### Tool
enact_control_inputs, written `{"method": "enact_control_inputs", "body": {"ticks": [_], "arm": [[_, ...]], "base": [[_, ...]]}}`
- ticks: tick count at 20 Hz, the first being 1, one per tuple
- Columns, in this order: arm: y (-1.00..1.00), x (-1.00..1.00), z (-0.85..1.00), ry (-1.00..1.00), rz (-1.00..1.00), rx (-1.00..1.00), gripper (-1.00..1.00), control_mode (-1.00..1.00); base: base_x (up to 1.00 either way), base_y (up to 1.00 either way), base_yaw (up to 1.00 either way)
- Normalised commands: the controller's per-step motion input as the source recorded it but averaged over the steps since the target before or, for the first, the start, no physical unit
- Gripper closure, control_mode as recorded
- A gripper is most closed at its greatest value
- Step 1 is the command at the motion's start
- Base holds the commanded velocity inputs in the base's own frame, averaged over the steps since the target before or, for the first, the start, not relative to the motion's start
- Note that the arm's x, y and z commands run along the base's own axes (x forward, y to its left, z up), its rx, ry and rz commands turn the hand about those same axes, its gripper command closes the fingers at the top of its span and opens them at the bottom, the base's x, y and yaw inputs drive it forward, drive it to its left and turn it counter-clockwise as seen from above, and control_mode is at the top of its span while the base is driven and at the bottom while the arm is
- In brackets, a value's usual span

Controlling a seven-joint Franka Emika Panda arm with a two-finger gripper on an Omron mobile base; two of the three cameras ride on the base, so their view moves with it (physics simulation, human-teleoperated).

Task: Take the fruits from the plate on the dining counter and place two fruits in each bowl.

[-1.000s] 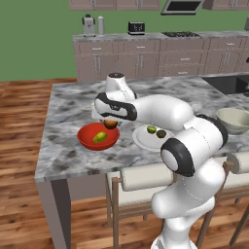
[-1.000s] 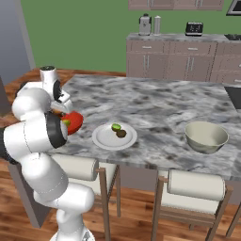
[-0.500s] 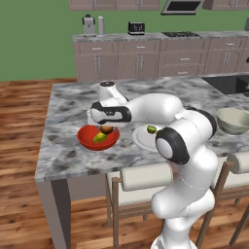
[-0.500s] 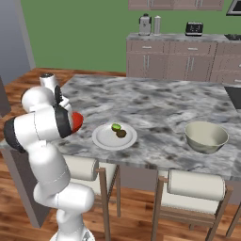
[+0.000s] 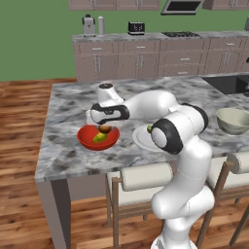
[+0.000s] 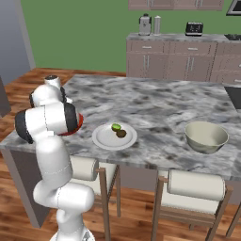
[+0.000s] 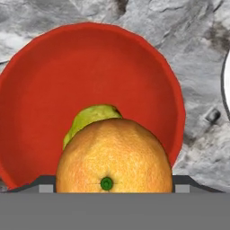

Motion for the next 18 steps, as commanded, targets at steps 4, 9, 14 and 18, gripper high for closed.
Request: {"method": "enact_control_inputs", "body": {"ticks": [4,9,14,18], "arm": [[0.11,0.17,-0.39,0.00,0.00,0.00,1.00,-1.00],[0.01,0.06,-0.32,0.00,0.00,0.00,1.00,-1.00],[0.00,0.02,-0.17,0.00,0.01,0.00,-1.00,-1.00],[0.00,0.00,0.00,0.00,0.00,0.00,-1.00,-1.00]], "base": [[0.00,0.00,0.00],[0.00,0.00,0.00],[0.00,0.00,0.00],[0.00,0.00,0.00]]}}
